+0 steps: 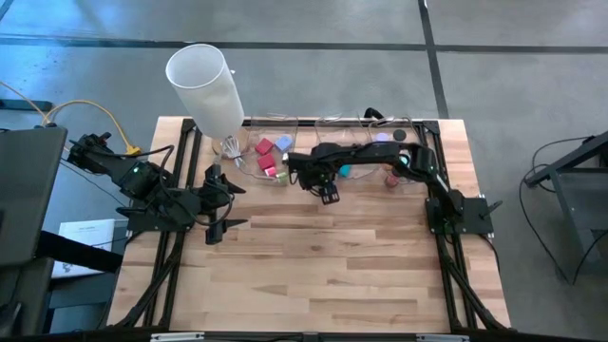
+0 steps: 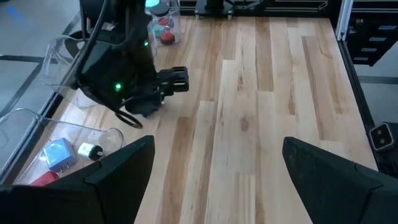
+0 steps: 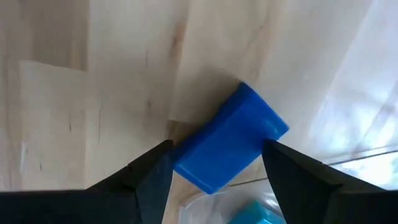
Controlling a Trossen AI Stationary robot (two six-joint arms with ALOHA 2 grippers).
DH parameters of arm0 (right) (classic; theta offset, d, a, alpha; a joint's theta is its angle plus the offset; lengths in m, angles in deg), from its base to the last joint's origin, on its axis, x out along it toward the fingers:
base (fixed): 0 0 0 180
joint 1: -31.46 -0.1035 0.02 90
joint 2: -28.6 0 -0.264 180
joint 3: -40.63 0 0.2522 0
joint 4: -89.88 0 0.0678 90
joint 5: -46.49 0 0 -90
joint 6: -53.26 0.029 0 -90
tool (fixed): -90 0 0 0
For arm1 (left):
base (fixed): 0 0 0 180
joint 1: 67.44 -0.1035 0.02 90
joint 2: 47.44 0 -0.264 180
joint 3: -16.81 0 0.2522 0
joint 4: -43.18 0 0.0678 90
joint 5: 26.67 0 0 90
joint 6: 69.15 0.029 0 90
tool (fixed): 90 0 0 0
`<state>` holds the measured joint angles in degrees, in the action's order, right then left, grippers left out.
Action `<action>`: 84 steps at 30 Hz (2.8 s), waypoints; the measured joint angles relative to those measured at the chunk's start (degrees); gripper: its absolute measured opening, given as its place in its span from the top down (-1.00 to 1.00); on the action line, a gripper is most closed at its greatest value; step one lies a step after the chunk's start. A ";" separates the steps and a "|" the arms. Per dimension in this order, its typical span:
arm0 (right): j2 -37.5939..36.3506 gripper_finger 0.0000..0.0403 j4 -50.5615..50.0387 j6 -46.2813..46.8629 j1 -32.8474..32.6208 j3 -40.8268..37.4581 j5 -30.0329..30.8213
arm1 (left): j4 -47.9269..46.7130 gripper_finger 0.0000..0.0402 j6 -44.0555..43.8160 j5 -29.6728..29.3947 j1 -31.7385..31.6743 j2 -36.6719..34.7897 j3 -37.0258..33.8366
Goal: Pick & Place Office items
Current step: Put the blue digital clock into the middle transparent bin
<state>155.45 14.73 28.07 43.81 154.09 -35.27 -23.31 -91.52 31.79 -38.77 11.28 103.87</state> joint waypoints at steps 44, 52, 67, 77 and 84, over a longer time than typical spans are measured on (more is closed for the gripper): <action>-0.09 -0.17 4.84 18.02 -7.75 -0.02 -6.80 | 0.02 -0.71 -0.40 -0.28 0.00 0.00 0.07; -0.09 -0.17 6.16 19.61 -8.12 -0.07 -6.06 | 0.02 -0.71 -0.39 -0.28 0.01 0.00 0.07; -0.13 -0.17 6.73 20.77 -8.21 -0.07 -5.23 | 0.02 -0.71 -0.38 -0.25 0.02 0.00 0.07; -0.18 -0.17 6.74 20.90 -8.71 -0.07 -3.38 | 0.02 -0.71 -0.38 -0.25 0.00 0.00 0.00; -0.20 -0.17 6.68 21.09 -8.60 -0.07 -6.10 | 0.00 -0.71 -0.36 -0.25 0.00 0.00 0.00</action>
<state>155.25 21.41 49.16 35.20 154.02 -41.38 -23.31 -91.87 31.53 -38.77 11.28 103.87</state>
